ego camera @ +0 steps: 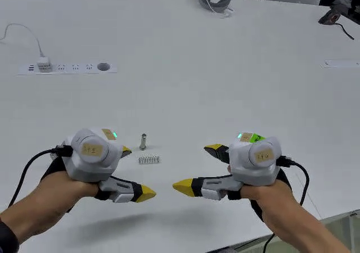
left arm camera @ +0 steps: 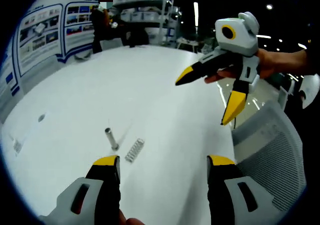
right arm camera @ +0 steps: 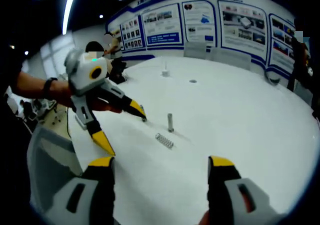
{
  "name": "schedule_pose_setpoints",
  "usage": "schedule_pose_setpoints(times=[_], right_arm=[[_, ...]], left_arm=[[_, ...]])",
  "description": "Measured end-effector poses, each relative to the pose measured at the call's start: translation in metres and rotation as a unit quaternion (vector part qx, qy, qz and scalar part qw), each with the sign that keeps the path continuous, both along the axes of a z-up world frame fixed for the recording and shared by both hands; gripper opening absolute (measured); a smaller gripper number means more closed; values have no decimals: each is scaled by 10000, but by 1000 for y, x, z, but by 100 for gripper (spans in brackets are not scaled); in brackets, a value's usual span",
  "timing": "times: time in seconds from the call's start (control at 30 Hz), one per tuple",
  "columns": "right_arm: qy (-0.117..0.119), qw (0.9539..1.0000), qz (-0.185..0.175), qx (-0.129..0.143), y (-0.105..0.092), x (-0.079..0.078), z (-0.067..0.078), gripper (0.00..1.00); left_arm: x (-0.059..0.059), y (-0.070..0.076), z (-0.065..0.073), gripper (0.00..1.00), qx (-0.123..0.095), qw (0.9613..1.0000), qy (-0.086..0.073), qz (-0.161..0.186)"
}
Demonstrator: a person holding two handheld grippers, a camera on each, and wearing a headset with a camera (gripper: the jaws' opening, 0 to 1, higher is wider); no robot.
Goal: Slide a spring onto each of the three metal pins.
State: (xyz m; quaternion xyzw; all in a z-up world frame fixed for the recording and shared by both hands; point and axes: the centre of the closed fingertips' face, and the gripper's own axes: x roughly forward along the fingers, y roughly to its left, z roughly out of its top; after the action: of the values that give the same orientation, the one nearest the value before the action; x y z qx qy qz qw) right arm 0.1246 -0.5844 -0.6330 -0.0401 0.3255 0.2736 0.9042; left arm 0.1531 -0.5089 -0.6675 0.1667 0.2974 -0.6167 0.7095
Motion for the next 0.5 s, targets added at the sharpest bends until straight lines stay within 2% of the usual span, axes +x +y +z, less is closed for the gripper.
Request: schedule_pose_setpoints(times=[0.33,0.5], right_arm=[[54,10000,-7,53,-5,-7,-5,77],[96,9999,-42,84,-8,-10,-6,76]], left_arm=[[16,-15,-21,68,125,9999,110,17],[21,-22,-27,64,143,9997,169,78]])
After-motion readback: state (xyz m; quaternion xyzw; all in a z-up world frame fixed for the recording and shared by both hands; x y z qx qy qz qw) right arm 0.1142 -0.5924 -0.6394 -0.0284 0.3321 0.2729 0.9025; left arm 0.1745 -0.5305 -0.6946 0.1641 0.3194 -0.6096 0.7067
